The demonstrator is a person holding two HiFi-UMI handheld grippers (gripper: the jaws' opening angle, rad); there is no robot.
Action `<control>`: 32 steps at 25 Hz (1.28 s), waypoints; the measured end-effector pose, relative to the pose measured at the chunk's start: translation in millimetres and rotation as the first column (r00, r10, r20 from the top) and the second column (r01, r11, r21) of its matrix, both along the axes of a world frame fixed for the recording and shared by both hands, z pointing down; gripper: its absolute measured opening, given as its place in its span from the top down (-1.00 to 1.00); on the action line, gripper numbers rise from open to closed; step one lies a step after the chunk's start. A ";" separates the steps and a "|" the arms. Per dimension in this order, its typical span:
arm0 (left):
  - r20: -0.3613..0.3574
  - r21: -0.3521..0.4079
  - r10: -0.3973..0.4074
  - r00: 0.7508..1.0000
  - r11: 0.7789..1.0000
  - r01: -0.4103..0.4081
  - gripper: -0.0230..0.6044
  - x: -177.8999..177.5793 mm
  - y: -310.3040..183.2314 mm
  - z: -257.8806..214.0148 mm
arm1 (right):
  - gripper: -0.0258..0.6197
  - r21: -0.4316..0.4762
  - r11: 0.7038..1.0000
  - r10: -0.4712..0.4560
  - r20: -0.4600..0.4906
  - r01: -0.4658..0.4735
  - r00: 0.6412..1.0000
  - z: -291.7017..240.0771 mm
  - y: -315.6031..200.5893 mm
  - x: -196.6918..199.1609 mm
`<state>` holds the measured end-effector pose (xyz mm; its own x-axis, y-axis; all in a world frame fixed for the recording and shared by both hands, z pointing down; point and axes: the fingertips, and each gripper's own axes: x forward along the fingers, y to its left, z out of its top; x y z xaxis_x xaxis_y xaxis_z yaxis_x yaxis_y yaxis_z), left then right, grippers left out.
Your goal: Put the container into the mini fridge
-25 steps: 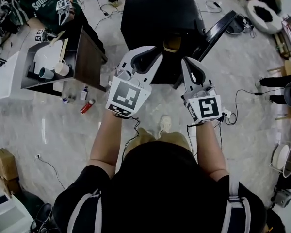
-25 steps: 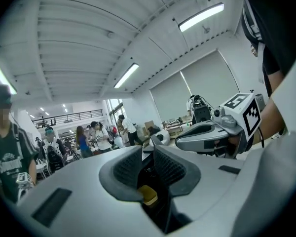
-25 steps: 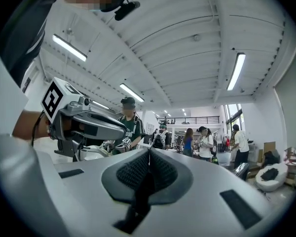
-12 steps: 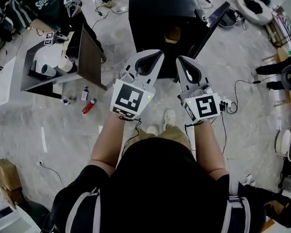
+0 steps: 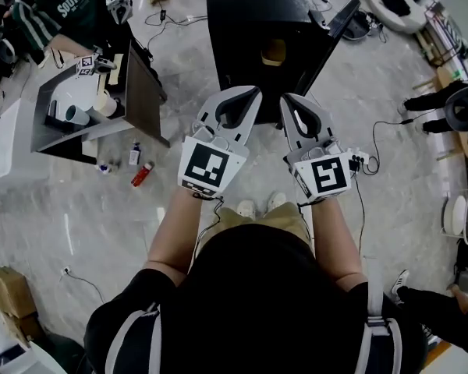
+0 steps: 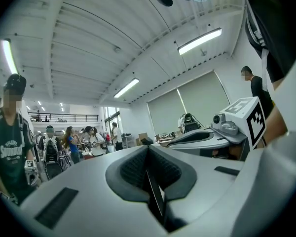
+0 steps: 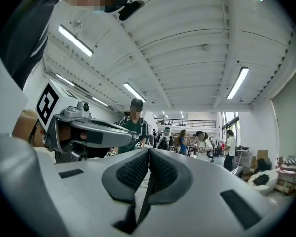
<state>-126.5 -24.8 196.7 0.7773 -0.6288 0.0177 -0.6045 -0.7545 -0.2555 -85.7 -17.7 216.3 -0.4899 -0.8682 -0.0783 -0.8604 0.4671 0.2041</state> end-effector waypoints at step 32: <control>-0.004 0.005 0.022 1.000 1.000 -0.022 0.85 5.8 8.6 -3.4 | 0.81 0.010 1.000 -0.010 -0.036 0.010 0.999 -2.7 7.8 3.8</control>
